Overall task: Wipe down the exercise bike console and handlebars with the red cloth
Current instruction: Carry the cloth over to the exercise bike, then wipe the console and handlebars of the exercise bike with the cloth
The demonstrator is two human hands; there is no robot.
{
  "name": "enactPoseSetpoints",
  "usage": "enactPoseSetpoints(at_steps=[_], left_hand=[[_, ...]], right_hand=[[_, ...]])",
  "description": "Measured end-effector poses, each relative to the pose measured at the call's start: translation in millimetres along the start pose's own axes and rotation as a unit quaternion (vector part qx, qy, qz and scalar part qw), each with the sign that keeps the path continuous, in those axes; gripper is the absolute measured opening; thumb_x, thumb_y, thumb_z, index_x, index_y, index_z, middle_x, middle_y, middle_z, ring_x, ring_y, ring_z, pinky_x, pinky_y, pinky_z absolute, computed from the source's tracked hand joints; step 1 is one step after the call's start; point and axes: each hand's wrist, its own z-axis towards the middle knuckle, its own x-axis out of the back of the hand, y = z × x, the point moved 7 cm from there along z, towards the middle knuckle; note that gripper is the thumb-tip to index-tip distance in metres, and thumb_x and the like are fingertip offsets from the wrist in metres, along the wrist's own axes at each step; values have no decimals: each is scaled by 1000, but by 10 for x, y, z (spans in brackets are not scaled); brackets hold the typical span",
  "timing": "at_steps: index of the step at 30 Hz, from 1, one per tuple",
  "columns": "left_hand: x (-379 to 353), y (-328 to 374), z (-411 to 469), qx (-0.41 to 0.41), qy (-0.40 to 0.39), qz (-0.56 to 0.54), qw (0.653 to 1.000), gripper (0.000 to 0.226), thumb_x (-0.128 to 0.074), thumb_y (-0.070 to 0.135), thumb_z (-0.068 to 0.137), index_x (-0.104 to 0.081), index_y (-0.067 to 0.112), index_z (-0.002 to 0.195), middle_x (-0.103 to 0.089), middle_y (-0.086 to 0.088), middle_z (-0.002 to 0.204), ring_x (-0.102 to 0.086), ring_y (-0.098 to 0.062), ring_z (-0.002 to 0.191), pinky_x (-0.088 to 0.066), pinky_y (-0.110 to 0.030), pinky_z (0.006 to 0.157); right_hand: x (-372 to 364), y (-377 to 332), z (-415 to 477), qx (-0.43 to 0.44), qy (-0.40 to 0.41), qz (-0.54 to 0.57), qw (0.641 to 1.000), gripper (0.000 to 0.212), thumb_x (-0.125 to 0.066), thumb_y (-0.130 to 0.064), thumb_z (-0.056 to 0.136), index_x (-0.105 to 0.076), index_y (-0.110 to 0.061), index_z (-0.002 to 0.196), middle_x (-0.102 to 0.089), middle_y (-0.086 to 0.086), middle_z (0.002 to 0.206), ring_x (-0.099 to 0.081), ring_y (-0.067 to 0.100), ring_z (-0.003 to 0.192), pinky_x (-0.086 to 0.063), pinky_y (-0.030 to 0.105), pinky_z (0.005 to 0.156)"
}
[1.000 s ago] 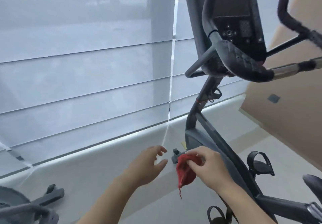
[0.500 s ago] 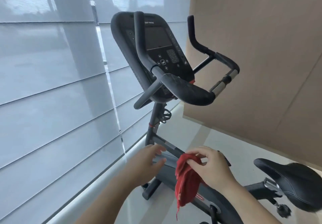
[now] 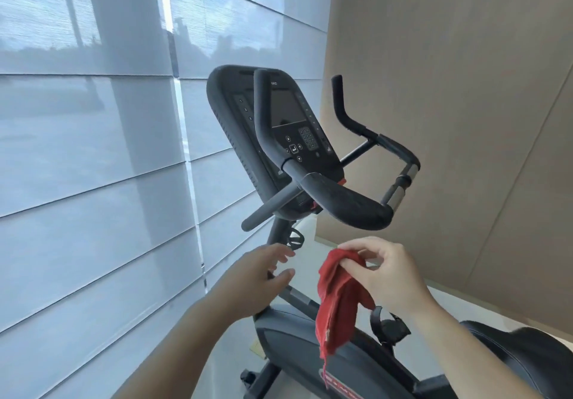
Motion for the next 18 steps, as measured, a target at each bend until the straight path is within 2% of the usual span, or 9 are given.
enactPoseSetpoints(at_steps=[2, 5, 8, 10, 13, 18], left_hand=[[260, -56, 22, -2, 23, -16, 1000, 24, -53, 38, 91, -54, 36, 116, -58, 16, 113, -57, -3, 102, -44, -21, 87], [625, -153, 59, -6, 54, -20, 998, 24, -54, 36, 91, -55, 35, 115, -59, 18, 111, -58, -2, 101, -44, -19, 86], [931, -267, 121, -16, 78, -15, 997, 21, -55, 35, 91, -56, 36, 112, -60, 19, 107, -58, 2, 97, -38, -5, 73], [1082, -355, 183, -16, 79, -32, 996, 22, -55, 40, 89, -56, 39, 111, -59, 21, 107, -58, 4, 96, -39, -8, 74], [1226, -525, 327, -13, 82, -71, 994, 22, -56, 42, 87, -57, 41, 109, -60, 21, 107, -58, 6, 95, -42, -13, 77], [1418, -932, 656, -31, 67, -50, 996, 21, -56, 41, 89, -55, 43, 110, -59, 23, 106, -57, 7, 97, -41, -9, 74]], right_hand=[[-76, -210, 174, 7, 8, 31, 999, 17, -73, -26, 72, -72, -41, 79, -70, -20, 81, -63, 0, 81, -51, 14, 66], [-217, -493, 440, 18, 0, 64, 998, 11, -73, -31, 71, -74, -34, 81, -72, -12, 78, -67, 10, 81, -55, 30, 74], [-378, -767, 699, 49, -1, 64, 997, 9, -73, -26, 73, -74, -30, 81, -72, -13, 76, -66, 11, 78, -52, 19, 71], [-520, -892, 855, 62, -7, 58, 996, 9, -73, -25, 75, -74, -29, 83, -73, -13, 77, -66, 8, 78, -52, 16, 71], [-757, -956, 1050, 73, -14, 44, 996, 10, -73, -24, 76, -74, -30, 84, -72, -12, 77, -66, 6, 78, -55, 20, 71], [-1157, -927, 1340, 104, -5, -5, 995, 14, -73, -26, 75, -74, -34, 86, -69, -21, 83, -63, 0, 83, -49, 11, 69]])
